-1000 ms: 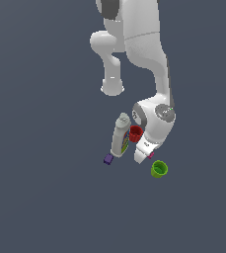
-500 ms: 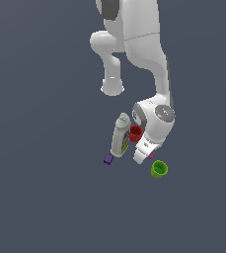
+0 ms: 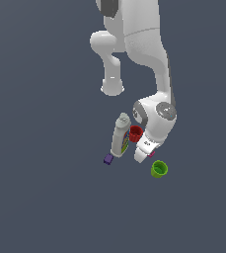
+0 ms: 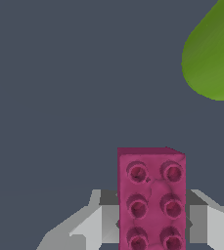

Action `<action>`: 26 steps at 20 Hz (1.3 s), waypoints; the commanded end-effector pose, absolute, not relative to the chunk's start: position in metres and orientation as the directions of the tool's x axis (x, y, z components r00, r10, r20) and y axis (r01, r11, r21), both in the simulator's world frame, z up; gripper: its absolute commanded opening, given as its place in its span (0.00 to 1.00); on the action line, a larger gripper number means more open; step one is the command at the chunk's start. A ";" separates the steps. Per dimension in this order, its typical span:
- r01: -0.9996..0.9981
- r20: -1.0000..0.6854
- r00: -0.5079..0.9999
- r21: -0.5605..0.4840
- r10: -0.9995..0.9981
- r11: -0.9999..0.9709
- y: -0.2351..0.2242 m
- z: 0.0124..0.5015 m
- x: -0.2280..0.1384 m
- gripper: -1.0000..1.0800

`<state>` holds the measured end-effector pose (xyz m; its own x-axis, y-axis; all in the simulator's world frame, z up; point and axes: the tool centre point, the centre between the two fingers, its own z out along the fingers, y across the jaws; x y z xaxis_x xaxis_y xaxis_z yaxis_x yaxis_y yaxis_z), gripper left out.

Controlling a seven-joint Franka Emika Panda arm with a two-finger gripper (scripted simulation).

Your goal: Pick up a designated object from a clutter of objects.

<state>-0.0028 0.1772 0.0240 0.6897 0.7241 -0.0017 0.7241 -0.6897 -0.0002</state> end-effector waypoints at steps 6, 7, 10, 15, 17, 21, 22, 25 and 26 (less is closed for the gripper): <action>0.725 -0.001 0.689 0.001 0.725 -0.689 0.180 0.067 -0.001 0.00; 0.725 -0.001 0.689 0.001 0.725 -0.689 0.181 0.076 -0.001 0.00; 0.725 -0.001 0.688 0.001 0.725 -0.688 0.183 0.104 0.001 0.00; 0.726 -0.001 0.688 0.000 0.726 -0.688 0.188 0.159 0.003 0.00; 0.726 -0.001 0.688 0.000 0.726 -0.688 0.189 0.182 0.004 0.00; 0.726 0.000 0.687 -0.001 0.726 -0.687 0.193 0.226 0.006 0.00; 0.726 0.000 0.687 -0.002 0.726 -0.687 0.194 0.237 0.007 0.00; 0.726 0.000 0.687 -0.002 0.726 -0.687 0.196 0.269 0.009 0.00; 0.726 0.000 0.687 -0.002 0.726 -0.687 0.197 0.280 0.010 0.00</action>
